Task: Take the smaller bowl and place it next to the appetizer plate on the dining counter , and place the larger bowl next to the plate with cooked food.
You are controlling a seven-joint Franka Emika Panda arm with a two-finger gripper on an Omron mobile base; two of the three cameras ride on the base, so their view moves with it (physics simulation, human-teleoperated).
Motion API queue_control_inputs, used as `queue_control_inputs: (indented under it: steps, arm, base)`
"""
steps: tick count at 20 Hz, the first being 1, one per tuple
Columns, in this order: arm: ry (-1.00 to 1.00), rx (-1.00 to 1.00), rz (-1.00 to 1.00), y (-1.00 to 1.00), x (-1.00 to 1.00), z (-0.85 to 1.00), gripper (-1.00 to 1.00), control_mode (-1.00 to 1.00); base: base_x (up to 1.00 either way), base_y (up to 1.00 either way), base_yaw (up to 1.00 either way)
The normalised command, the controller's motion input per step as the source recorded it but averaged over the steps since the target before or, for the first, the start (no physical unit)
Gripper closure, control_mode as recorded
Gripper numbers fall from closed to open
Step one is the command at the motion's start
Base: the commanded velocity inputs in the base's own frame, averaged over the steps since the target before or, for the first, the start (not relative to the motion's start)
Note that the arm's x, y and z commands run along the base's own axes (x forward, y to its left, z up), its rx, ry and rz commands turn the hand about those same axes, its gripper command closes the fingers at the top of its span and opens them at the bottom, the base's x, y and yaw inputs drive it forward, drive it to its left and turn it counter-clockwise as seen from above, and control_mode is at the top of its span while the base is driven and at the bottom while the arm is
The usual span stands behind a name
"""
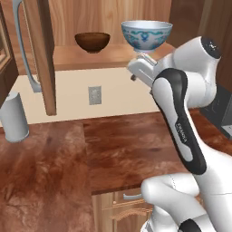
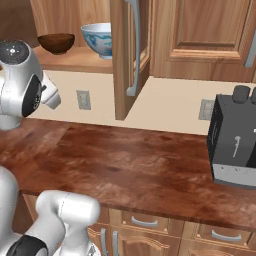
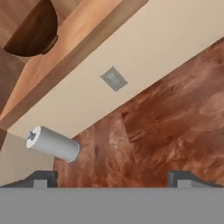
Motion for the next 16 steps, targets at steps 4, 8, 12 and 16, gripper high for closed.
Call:
queue_control_inputs:
  steps: [4,8,12,16]
  arm:
    - [-0.19,0.20,-0.21,0.10,0.00,0.55,-1.00,-1.00]
    - [-0.01,0.12,-0.10,-0.10,0.04,0.62,-1.00,-1.00]
    - [-0.01,0.13,0.00,-0.28,0.34,0.53,-1.00,-1.00]
    - [-0.08,0.08,0.00,0.06,0.67,0.49,-1.00,-1.00]
  base:
    - [0.00,0.00,0.00]
    - [0.00,0.00,0.00]
    - [0.00,0.00,0.00]
    - [0.00,0.00,0.00]
